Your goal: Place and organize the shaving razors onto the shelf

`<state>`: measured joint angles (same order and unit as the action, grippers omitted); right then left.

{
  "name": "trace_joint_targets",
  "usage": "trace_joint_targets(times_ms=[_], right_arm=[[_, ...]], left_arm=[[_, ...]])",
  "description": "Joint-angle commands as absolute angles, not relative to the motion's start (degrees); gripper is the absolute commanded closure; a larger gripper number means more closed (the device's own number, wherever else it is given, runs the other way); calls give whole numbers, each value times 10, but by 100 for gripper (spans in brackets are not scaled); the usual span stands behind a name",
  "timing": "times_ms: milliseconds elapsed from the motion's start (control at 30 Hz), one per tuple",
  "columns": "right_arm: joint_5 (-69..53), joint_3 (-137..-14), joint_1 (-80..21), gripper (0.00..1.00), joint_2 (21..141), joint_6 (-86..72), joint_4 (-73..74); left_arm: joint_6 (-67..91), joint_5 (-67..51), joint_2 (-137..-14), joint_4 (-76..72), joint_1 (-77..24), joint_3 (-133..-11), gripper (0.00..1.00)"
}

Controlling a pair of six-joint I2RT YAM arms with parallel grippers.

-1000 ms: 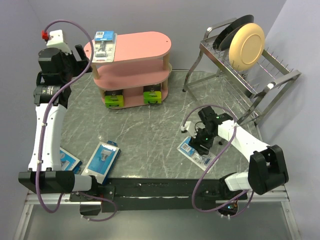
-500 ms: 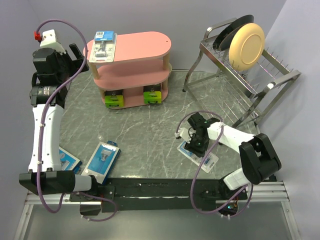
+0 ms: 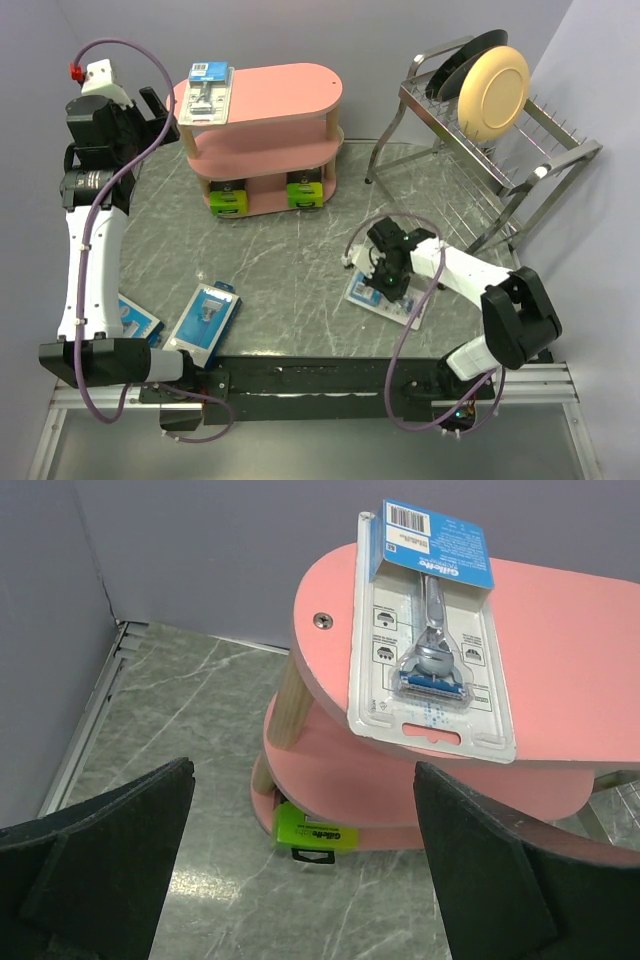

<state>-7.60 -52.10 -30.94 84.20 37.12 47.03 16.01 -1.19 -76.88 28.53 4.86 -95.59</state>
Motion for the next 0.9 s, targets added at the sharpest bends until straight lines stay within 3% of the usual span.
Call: trace_joint_targets(times_ms=[0,133,267,733,867], right_arm=[[-149,-648,-312,93,770,357,533],[-224,-767,-313,95,745,317,548],[-190,-934,-312,100,766,220,503],[-72,-1384,-312,93,1045,76,361],[-61,-1445,-316,93,1106,62,327]], left_arm=[[168,-25,-770,265,51,-978,4],[170,-25,-773,262,51,-978,4],[171,-21,-778,260,51,-984,4],[171,-24,-767,258,52,-959,4],[171,-27,-762,258,52,-948,5]])
